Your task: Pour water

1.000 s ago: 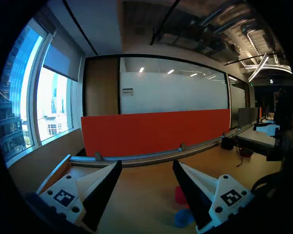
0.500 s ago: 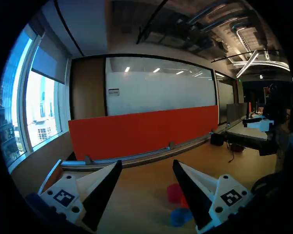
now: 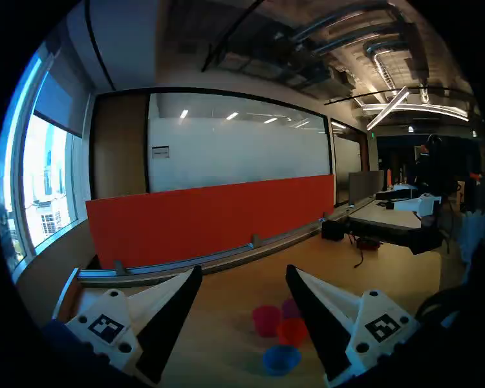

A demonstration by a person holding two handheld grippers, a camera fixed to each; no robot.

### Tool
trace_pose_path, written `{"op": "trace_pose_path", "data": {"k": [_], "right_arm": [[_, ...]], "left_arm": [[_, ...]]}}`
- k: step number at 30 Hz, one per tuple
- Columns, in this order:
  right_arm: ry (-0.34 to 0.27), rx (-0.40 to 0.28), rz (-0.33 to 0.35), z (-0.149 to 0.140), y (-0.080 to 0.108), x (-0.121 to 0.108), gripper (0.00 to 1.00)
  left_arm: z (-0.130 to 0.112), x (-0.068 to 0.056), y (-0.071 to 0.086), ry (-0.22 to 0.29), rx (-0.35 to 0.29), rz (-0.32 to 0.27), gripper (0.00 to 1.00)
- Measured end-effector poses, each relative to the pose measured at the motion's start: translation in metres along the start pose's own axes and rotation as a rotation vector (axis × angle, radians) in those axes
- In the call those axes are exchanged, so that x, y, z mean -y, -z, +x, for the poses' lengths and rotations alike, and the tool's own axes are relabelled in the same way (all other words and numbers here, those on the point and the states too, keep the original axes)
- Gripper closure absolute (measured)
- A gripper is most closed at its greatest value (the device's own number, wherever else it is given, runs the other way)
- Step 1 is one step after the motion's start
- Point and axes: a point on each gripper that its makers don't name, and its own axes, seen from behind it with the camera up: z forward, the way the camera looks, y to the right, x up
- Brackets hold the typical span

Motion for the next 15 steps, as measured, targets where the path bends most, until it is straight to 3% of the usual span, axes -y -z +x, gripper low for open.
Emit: {"op": "trace_pose_path", "data": {"k": [15], "right_arm": [[0.021,0.087,0.127,-0.022,0.003,0.024,0.0]], "left_arm": [[-0.031,-0.011,0.001,-0.022,0.062,-0.078,0.04]]}}
